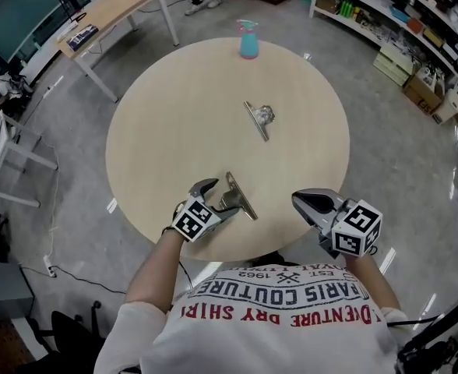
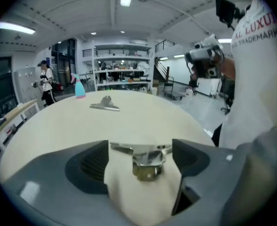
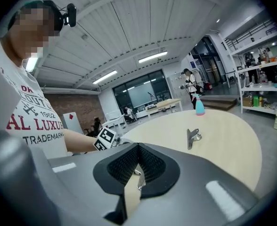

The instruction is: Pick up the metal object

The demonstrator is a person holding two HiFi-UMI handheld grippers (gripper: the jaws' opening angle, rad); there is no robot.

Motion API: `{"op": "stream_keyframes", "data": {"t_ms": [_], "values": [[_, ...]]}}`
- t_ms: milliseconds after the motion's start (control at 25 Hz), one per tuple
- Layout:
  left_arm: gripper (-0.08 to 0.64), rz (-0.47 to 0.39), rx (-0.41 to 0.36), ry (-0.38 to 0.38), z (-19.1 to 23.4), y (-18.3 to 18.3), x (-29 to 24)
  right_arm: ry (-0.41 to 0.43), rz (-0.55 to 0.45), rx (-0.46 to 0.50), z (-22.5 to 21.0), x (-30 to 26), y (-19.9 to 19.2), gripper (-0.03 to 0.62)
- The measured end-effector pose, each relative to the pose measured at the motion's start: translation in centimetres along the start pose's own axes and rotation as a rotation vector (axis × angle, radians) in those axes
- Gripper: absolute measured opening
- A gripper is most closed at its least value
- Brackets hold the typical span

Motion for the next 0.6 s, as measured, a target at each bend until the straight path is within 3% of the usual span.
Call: {"op": "stream_keyframes", "data": {"t_ms": [120,240,600], "values": [[0.410,0.091,-0.062,-0.057,-0.9,-2.1,-2.2,-0.024,0.016,-0.022,-0.4,0.8,-0.8,0.002],[0.405,0.127,-0.105,-0.081,-1.8,-2.8,-3.2,-0.042,0.023,-0.042,-0.8,1.4,-1.2,0.002],[0.290,0.119,-0.083,-0.109,-2.4,-2.9,-3.8,-0.046,0.034,-0.066,-0.9,1.2,-2.0,0.002]]}}
Point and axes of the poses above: the fingertips, and each gripper's own axes: x backward along the fingers, z to its left, y out of its top, the point moved 3 cm from there along x, backward along the fingers, and after that the axes turned 9 degrees about y, right-handed, at the moved point
